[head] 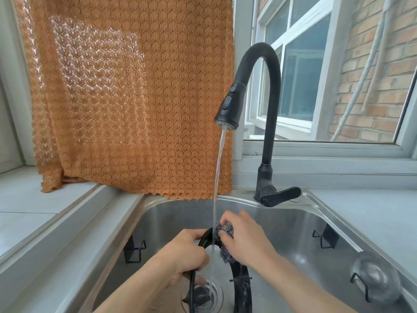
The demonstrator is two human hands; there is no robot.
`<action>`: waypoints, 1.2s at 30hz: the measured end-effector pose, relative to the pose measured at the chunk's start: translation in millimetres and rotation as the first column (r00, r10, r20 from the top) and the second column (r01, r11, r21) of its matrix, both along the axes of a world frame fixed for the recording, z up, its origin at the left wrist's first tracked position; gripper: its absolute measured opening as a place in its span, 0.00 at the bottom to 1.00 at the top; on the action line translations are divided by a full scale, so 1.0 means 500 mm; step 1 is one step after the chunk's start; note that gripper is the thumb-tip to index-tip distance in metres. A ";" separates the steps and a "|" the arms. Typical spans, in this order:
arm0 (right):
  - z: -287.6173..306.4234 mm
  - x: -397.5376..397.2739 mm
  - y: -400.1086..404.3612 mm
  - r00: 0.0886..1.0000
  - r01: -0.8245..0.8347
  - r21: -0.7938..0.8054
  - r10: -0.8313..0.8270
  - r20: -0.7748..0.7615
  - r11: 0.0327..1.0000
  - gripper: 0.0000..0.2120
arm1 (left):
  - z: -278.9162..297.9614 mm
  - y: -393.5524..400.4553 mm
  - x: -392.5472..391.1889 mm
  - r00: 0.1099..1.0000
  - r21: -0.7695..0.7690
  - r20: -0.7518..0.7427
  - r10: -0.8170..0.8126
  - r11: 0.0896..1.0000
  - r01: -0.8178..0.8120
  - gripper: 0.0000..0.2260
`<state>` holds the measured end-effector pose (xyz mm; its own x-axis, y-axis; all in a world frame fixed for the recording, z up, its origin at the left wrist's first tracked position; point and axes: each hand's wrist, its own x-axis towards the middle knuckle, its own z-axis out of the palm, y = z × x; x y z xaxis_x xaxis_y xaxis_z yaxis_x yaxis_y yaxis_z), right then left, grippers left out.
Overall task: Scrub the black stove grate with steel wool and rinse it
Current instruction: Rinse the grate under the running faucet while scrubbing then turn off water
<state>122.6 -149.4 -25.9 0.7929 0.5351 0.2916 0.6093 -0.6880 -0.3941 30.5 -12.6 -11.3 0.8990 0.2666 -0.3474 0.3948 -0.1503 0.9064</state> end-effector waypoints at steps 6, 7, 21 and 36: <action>-0.006 -0.022 0.015 0.993 0.062 -0.120 -0.049 0.106 0.991 0.08 | -0.003 -0.009 0.004 0.997 0.014 0.068 -0.031 0.999 0.030 0.30; -0.007 -0.025 0.018 0.993 0.071 -0.121 -0.058 0.107 0.990 0.07 | -0.004 -0.011 0.005 0.997 0.016 0.075 -0.035 0.999 0.034 0.30; -0.009 -0.014 0.028 0.981 0.157 -0.138 -0.138 0.139 0.978 0.13 | 0.006 -0.023 -0.011 0.993 0.180 0.075 -0.092 0.981 0.077 0.24; 0.003 0.013 0.006 0.929 0.278 0.187 -0.214 -0.303 0.942 0.03 | 0.014 -0.019 -0.021 0.990 0.202 0.069 -0.121 0.974 0.105 0.25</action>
<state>129.3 -146.4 -24.3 0.9567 0.2594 0.1321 0.2777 -0.6772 -0.6814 19.9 -22.3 -4.3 0.9501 0.2181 -0.2229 0.2918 -0.3691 0.8824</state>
